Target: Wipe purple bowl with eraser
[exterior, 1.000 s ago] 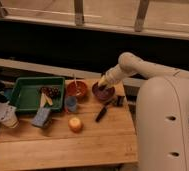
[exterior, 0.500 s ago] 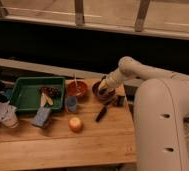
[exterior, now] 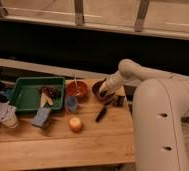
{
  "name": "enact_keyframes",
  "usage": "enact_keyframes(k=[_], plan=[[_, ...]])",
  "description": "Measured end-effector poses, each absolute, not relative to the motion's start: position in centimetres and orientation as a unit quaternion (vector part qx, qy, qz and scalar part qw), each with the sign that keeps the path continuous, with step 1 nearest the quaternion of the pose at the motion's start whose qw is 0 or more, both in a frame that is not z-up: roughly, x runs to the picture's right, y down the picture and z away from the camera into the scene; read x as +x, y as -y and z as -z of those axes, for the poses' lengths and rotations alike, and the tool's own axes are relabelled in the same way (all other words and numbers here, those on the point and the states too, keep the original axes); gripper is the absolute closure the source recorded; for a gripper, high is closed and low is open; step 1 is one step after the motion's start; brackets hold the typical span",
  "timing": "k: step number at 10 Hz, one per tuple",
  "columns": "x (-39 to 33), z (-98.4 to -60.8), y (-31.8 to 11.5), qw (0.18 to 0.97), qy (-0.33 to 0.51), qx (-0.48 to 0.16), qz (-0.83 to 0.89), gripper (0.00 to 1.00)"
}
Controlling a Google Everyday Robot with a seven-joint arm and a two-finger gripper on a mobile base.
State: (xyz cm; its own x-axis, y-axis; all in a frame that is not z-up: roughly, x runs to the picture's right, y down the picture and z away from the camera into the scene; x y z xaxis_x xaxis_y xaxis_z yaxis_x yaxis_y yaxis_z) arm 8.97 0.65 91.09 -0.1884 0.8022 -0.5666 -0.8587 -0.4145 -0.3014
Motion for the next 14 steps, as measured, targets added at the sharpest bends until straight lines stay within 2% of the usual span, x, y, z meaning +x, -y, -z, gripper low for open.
enact_keyframes(k=[3,6,9,14], plan=[[9.6,-91.3,0.9,0.548,-0.042,-0.321,-0.771,1.0],[6.4,-92.9,1.5,0.559,-0.029,-0.34,-0.756,1.0],[4.7,-91.7,0.6,0.57,-0.027,-0.353,-0.741,1.0],[9.0,-90.1,-1.6,0.564,-0.074,-0.312,-0.761,1.0]])
